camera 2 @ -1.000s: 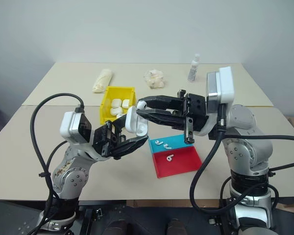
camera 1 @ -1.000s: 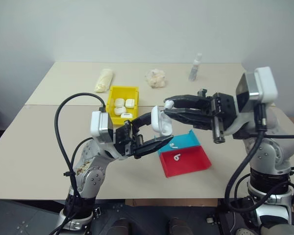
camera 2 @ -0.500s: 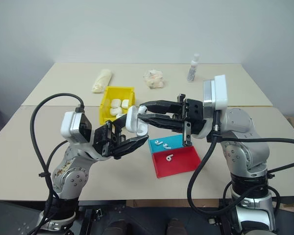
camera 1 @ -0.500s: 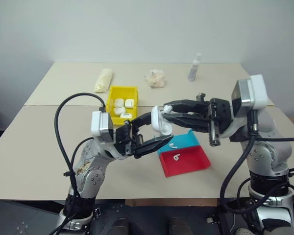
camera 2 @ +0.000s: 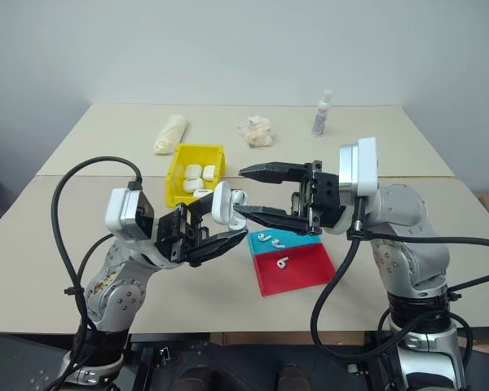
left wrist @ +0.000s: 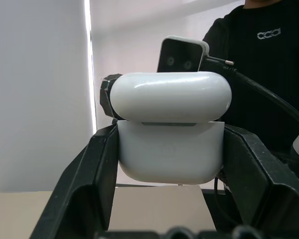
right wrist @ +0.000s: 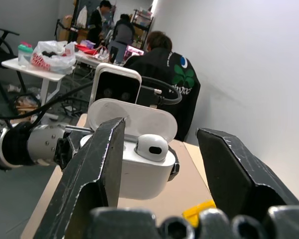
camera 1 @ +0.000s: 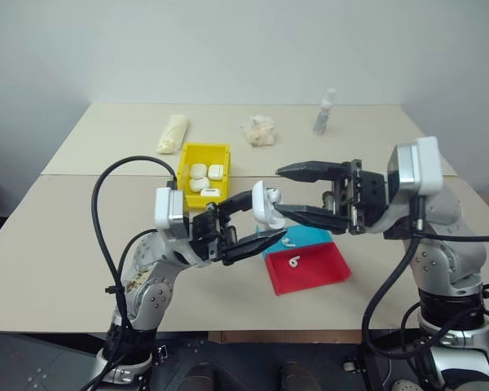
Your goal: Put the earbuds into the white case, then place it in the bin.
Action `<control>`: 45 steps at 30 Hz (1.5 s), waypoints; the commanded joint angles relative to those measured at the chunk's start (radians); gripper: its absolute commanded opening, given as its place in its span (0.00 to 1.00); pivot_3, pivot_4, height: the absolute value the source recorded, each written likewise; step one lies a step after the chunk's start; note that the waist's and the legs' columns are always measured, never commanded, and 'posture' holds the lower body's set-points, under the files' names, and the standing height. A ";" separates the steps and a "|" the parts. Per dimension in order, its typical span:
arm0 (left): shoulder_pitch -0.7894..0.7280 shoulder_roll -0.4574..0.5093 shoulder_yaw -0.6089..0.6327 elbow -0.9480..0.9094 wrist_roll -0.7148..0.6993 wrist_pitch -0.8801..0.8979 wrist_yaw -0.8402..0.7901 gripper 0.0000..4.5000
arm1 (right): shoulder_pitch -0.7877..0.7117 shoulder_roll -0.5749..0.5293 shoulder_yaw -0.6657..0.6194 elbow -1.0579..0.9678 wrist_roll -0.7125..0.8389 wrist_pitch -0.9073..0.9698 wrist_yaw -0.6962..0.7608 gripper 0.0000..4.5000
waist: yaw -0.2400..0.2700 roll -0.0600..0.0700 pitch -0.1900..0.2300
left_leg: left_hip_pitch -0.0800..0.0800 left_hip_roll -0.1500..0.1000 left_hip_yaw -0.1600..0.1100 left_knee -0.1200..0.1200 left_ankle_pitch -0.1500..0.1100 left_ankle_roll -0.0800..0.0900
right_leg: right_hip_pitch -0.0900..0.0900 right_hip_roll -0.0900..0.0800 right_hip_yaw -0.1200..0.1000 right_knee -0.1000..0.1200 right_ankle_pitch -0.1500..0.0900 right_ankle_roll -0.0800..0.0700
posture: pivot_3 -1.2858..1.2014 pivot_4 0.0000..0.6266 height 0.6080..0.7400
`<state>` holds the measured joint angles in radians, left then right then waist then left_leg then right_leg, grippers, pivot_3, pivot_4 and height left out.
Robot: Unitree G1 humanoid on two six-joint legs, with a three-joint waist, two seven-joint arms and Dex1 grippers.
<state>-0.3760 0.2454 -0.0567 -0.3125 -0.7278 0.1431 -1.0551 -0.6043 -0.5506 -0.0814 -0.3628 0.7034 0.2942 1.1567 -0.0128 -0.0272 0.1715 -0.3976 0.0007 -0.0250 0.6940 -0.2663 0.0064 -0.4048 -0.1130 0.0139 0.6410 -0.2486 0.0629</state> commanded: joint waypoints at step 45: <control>0.342 0.197 0.130 0.039 0.188 -0.225 0.018 0.62 | -0.672 0.123 0.729 1.140 -1.067 -0.537 0.246 0.63 | -0.014 0.002 0.001 | -0.009 0.000 0.003 -0.002 0.003 -0.006 | -0.016 0.000 0.002 0.007 0.000 -0.001 | 0.52 0.24 1.00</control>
<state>-0.0353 0.4340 0.0640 -0.2287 -0.5382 -0.0618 -1.0399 -1.2445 -0.4317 0.6547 0.7677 -0.3488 -0.2140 1.4142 -0.0272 -0.0252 0.1726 -0.4070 0.0010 -0.0222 0.6923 -0.2631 0.0008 -0.4211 -0.1132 0.0161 0.6477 -0.2483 0.0615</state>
